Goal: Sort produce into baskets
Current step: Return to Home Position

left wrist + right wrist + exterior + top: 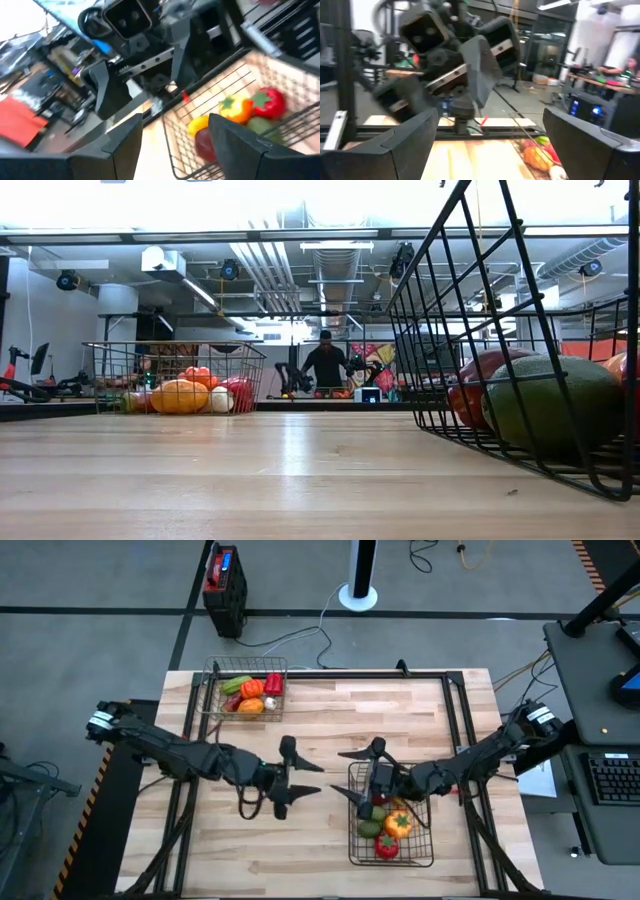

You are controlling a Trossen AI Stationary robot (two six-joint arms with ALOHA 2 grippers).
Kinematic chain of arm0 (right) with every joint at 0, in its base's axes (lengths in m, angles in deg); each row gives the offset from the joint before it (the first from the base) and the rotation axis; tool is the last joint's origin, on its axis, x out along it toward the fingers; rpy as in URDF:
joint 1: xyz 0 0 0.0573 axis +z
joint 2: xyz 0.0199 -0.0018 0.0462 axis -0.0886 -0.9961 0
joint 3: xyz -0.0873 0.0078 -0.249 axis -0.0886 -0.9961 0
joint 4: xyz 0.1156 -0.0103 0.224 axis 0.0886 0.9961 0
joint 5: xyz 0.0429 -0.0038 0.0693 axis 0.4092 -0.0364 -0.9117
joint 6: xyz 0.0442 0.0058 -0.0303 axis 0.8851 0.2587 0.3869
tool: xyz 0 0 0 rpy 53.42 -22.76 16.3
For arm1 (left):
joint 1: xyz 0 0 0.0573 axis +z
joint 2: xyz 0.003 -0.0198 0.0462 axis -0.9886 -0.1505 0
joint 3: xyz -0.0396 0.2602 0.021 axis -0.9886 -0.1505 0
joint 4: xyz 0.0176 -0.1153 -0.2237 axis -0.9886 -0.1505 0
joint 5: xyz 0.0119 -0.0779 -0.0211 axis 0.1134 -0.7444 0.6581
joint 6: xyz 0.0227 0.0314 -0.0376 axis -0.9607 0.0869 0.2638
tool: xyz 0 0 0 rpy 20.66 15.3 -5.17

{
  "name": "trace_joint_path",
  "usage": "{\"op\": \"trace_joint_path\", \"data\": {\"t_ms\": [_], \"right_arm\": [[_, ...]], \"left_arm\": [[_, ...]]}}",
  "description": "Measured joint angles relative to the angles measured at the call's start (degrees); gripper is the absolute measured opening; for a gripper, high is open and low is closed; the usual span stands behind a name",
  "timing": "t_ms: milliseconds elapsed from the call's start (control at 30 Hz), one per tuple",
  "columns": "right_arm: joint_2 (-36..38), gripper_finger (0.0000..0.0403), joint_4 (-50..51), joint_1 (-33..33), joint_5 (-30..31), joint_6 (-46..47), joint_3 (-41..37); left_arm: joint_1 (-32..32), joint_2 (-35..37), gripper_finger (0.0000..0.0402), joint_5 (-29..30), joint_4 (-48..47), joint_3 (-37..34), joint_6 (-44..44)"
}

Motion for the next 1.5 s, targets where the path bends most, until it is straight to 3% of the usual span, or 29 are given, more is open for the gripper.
{"op": "trace_joint_path", "data": {"t_ms": [167,500,667,1333,1500], "right_arm": [[3.03,0.0354,0.36,-0.81,-3.49,-1.85,-1.95],[13.14,0.0354,0.03,-7.82,-10.67,-1.21,-10.4],[19.5,0.0354,-0.51,-9.27,-10.74,-1.17,-16.44],[48.94,0.0354,-6.5,-9.2,-10.69,-2.59,-37.77],[55.27,0.0354,-6.5,-9.2,-10.69,-3.66,-41.13]], "left_arm": [[5.2,5.92,0.021,-6.13,1.71,-5.98,0.93],[15.25,19.86,0.021,-7.36,20.65,-21.76,1.01],[18.11,26.4,0.021,-7.71,18.82,-25.63,2.58],[18.27,57.91,0.021,-7.07,15.03,-41.9,8.97],[18.29,64.72,0.021,-3.01,12.68,-45.68,9.89]]}}
